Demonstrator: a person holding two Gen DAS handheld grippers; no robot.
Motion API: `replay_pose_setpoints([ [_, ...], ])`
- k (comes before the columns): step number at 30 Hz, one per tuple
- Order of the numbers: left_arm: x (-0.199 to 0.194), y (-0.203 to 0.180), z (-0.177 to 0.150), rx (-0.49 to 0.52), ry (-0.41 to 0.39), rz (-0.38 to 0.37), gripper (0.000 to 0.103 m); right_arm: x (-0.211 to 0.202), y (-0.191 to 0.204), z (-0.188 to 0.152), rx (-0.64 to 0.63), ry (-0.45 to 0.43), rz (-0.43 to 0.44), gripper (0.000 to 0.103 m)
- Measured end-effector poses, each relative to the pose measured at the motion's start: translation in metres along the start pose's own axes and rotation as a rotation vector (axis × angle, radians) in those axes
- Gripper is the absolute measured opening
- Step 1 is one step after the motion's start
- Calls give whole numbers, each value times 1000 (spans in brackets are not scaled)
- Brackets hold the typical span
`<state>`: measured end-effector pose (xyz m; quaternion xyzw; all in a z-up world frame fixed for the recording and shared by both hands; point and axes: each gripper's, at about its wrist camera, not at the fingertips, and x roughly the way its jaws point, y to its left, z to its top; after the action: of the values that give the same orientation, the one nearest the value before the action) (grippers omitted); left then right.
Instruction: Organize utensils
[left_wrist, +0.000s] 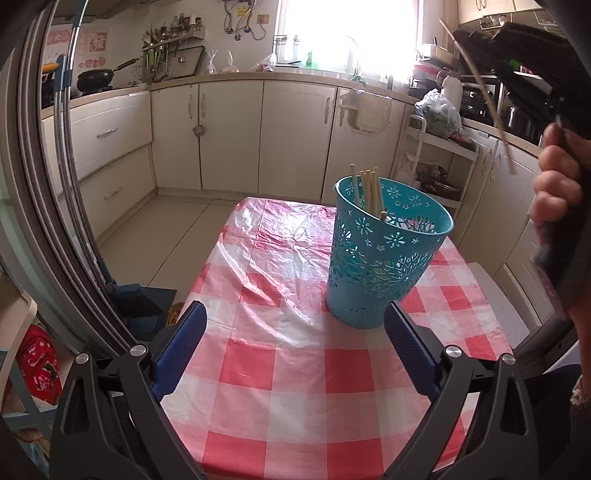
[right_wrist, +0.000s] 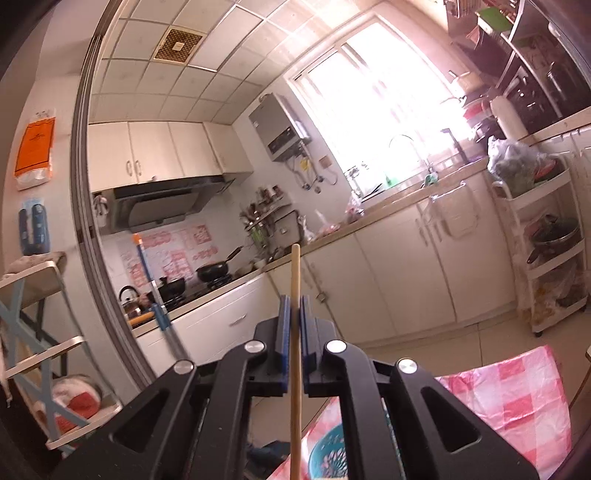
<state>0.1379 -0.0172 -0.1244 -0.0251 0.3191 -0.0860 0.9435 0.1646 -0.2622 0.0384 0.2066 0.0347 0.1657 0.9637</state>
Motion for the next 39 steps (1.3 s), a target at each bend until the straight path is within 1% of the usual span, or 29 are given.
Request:
replay_pose_setpoints([
  [3, 3, 6, 1, -17, 4, 0, 93, 29, -12, -16, -5, 20, -81, 6],
  [5, 7, 10, 1, -30, 9, 1, 93, 43, -20, -27, -21, 58, -121, 6],
  [8, 13, 17, 0, -52, 20, 2, 93, 47, -24, -39, -59, 111, -133, 6],
  [14, 19, 24, -1, -79, 35, 5, 93, 41, -25, -58, -91, 199, -131, 6],
  [18, 14, 23, 3, -71, 26, 9, 93, 19, -28, -62, -82, 230, -137, 6],
  [20, 11, 21, 5, -65, 23, 12, 94, 4, -27, -63, -77, 242, -143, 9],
  [21, 9, 19, 6, -59, 22, 16, 95, -6, -26, -64, -74, 249, -152, 19],
  [22, 6, 18, 7, -53, 18, 19, 96, -16, -24, -65, -72, 260, -166, 36],
  [23, 3, 16, 8, -44, 12, 23, 96, -26, -22, -66, -72, 269, -188, 46],
  [24, 0, 13, 9, -34, 7, 26, 96, -34, -19, -67, -76, 276, -205, 58],
  [25, -4, 10, 10, -21, 3, 30, 96, -43, -16, -68, -84, 288, -218, 65],
  [26, -8, 7, 11, -8, 1, 39, 96, -52, -13, -69, -89, 302, -233, 68],
  [28, -14, 0, 13, 19, 7, 58, 96, -66, -8, -70, -84, 329, -270, 83],
  [29, -18, -3, 14, 33, 19, 64, 96, -71, -6, -71, -83, 348, -291, 86],
  [30, -21, -6, 14, 46, 27, 67, 96, -76, -3, -71, -85, 368, -313, 92],
  [33, -34, -14, 16, 78, 30, 82, 96, -86, 2, -73, -78, 410, -351, 95],
  [38, -67, -18, 20, 107, 5, 57, 96, -102, 15, -70, -57, 464, -399, 96],
  [39, -74, -18, 21, 110, 4, 61, 96, -105, 17, -70, -54, 472, -404, 96],
])
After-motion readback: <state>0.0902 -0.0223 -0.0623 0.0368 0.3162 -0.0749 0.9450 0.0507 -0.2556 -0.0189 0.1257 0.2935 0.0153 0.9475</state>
